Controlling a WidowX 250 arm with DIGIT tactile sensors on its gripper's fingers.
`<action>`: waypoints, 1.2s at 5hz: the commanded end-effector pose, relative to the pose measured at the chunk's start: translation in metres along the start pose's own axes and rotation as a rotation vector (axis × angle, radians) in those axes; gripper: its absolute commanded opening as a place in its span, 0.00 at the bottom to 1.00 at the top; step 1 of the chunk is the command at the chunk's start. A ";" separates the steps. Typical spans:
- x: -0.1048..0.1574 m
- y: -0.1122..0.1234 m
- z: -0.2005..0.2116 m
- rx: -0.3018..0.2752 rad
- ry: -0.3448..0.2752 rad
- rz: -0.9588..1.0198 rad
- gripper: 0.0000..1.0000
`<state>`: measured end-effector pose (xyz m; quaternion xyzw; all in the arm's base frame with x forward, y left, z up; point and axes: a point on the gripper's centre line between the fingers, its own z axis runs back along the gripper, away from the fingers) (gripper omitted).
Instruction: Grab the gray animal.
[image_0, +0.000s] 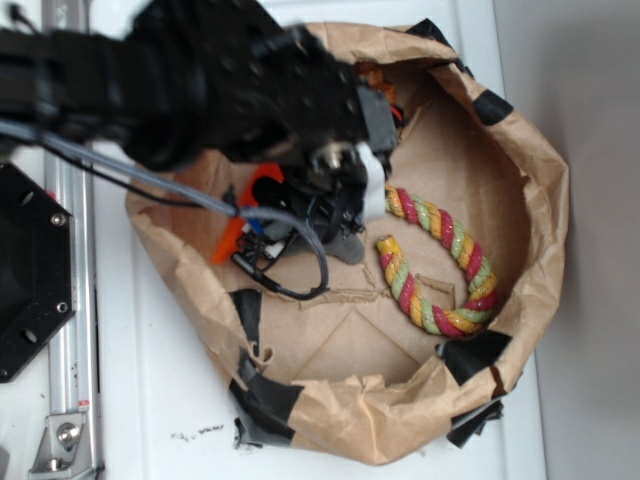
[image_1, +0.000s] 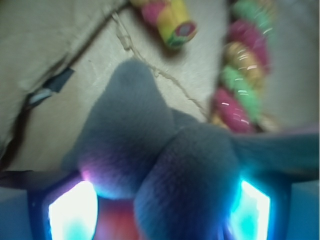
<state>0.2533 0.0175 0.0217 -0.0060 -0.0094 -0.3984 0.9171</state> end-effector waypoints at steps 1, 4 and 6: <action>0.030 -0.004 0.033 0.101 -0.040 0.087 0.00; 0.043 -0.028 0.149 0.079 -0.093 0.592 0.00; 0.032 -0.041 0.159 0.038 -0.101 0.942 0.00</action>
